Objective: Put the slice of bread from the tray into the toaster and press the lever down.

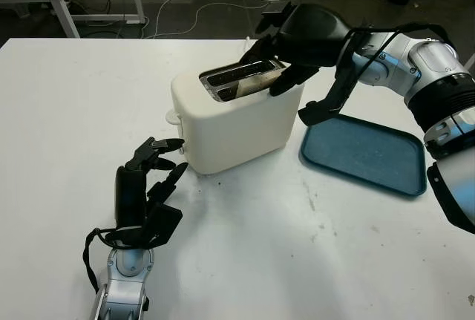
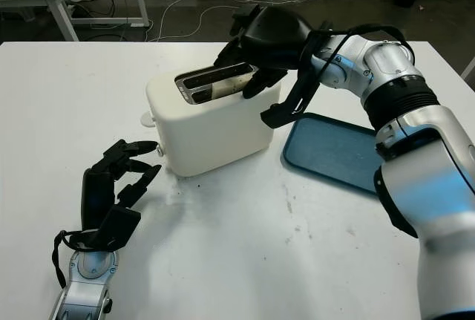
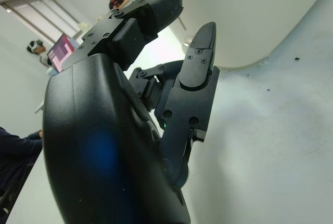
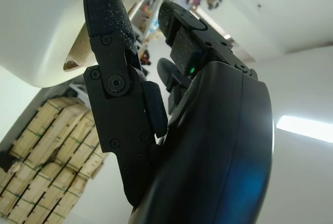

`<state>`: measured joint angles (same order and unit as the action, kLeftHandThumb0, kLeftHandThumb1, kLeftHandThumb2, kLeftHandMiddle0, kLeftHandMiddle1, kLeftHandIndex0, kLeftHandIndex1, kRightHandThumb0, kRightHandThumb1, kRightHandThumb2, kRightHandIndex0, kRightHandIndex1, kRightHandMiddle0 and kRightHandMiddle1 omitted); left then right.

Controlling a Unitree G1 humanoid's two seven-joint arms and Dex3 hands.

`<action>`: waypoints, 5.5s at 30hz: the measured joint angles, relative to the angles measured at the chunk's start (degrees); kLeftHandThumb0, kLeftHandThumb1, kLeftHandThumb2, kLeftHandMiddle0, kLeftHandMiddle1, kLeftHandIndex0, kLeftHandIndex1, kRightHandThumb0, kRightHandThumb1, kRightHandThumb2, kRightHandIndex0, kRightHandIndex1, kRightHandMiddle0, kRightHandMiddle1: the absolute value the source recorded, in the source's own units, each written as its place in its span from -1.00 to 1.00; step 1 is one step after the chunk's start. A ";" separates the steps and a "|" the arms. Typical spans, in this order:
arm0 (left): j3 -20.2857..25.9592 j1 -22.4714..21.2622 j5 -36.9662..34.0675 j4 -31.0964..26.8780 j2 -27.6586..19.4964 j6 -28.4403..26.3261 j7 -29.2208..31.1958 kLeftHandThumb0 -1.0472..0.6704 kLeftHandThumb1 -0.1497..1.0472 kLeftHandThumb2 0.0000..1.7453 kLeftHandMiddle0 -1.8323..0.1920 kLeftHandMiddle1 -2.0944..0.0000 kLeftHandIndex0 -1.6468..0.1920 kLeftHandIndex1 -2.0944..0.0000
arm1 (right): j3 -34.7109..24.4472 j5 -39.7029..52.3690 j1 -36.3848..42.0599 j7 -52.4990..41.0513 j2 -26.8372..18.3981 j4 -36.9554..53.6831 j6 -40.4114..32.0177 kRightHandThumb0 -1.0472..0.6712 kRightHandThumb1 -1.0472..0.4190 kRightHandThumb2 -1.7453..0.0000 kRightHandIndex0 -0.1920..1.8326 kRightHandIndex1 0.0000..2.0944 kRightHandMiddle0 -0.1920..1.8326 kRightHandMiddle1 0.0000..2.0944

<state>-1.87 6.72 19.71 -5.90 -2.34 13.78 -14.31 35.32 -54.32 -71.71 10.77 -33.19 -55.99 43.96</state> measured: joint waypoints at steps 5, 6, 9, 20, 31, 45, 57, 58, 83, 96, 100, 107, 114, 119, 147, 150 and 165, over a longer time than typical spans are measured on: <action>0.02 0.00 0.04 -0.02 -0.03 -0.01 0.00 -0.04 0.79 -0.84 0.23 -0.19 0.09 0.34 | -4.01 3.54 0.81 2.18 -0.41 -1.24 0.31 -0.61 -0.68 1.00 -0.53 -0.42 -0.19 -0.99; 0.02 0.00 0.04 -0.05 -0.06 0.00 0.01 -0.03 0.79 -0.84 0.23 -0.19 0.09 0.35 | -5.71 5.57 1.21 2.46 -0.46 -1.61 0.67 -0.57 -0.69 0.99 -0.51 -0.46 -0.19 -0.99; 0.22 -0.02 0.02 -0.13 -0.31 0.00 0.04 -0.02 0.79 -0.85 0.23 -0.19 0.09 0.35 | -12.31 15.66 4.44 0.79 -0.44 -2.38 3.23 -0.51 -0.77 0.98 -0.33 -0.49 -0.11 -0.97; 3.14 -0.85 -0.27 -3.76 -3.63 0.27 1.44 0.00 0.79 -0.88 0.23 -0.23 0.07 0.33 | -29.82 49.01 38.43 -14.54 2.06 16.23 2.44 -0.33 -0.81 0.99 0.07 -0.70 0.06 -0.98; 6.32 -4.18 0.07 -7.44 -9.21 -0.33 4.46 -0.02 0.77 -0.98 0.18 -0.21 0.02 0.35 | -35.98 55.32 62.81 -9.56 18.18 34.53 -10.92 -0.37 -0.76 1.00 0.33 -0.79 0.25 -0.97; 12.71 -12.66 0.57 -10.92 -24.80 -3.55 17.29 0.01 0.62 -1.00 -0.03 -0.15 -0.23 0.49 | -41.14 61.71 64.00 -13.10 22.63 43.25 -23.52 -0.34 -0.76 1.00 0.35 -0.84 0.25 -0.99; 9.31 -24.20 3.52 -4.67 -36.09 -5.40 28.23 -0.01 0.57 -1.00 -0.20 0.15 -0.44 0.77 | -42.87 63.74 64.04 -16.07 23.41 45.92 -28.67 -0.36 -0.74 1.00 0.38 -0.88 0.27 -1.00; 8.69 -25.40 3.75 -3.62 -36.98 -4.92 28.85 -0.01 0.57 -1.00 -0.21 0.15 -0.44 0.78 | -42.90 63.73 64.04 -16.10 23.43 46.01 -28.74 -0.36 -0.74 1.00 0.38 -0.88 0.27 -1.00; -3.87 -41.45 7.93 14.20 -43.65 8.68 37.88 0.03 0.52 -1.00 -0.19 -0.24 -0.61 0.95 | -43.37 63.81 63.97 -17.40 23.82 46.33 -29.65 -0.35 -0.74 1.00 0.40 -0.93 0.27 -1.00; -4.56 -41.51 6.83 16.72 -42.36 7.58 39.71 -0.04 0.60 -0.99 -0.21 -0.02 -0.60 0.99 | -43.40 62.71 63.78 -16.53 24.54 45.41 -29.64 -0.35 -0.82 0.96 0.40 -0.95 0.25 -1.00; -5.28 -41.51 6.85 16.87 -42.03 6.86 40.37 -0.05 0.66 -0.98 -0.17 -0.08 -0.59 1.00 | -43.41 62.58 63.78 -16.34 24.59 45.42 -29.66 -0.35 -0.83 0.96 0.40 -0.96 0.24 -1.00; -5.93 -41.56 6.90 18.21 -41.13 6.08 40.52 -0.05 0.73 -0.99 -0.10 -0.24 -0.59 0.99 | -43.39 61.90 63.80 -16.01 24.60 45.44 -29.65 -0.33 -0.83 0.95 0.38 -0.98 0.22 -1.00; -6.00 -42.15 6.85 18.63 -40.85 6.10 40.44 -0.05 0.76 -1.00 -0.10 -0.24 -0.60 0.98 | -43.37 61.63 63.81 -16.03 24.60 45.44 -29.64 -0.32 -0.83 0.94 0.38 -0.98 0.22 -1.00; -6.00 -42.76 6.70 19.66 -40.85 7.39 40.44 -0.05 0.74 -1.00 -0.07 -0.28 -0.60 0.98 | -43.34 61.30 63.85 -16.00 24.60 45.57 -29.65 -0.34 -0.83 0.94 0.38 -0.98 0.22 -1.00; -6.42 -44.03 6.75 21.07 -39.54 7.95 41.77 -0.07 0.75 -1.00 -0.12 -0.19 -0.61 0.98 | -44.24 61.85 63.84 -17.62 24.67 45.46 -29.58 -0.33 -0.83 0.96 0.41 -0.99 0.23 -1.00; -6.62 -44.06 6.80 21.33 -39.25 8.38 41.38 -0.08 0.75 -1.00 -0.11 -0.20 -0.60 0.99 | -44.24 61.84 63.84 -17.58 24.68 45.46 -29.58 -0.33 -0.83 0.96 0.41 -0.99 0.23 -1.00; -6.96 -44.69 6.83 22.79 -39.02 9.68 40.67 -0.08 0.74 -1.00 -0.11 -0.21 -0.61 0.99 | -44.25 61.76 63.84 -17.45 24.73 45.46 -29.58 -0.31 -0.83 0.96 0.41 -1.00 0.23 -1.00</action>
<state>-8.83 -37.97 26.54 16.88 -41.36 23.46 26.35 -8.93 7.44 -7.87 -6.68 -8.46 -10.53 14.37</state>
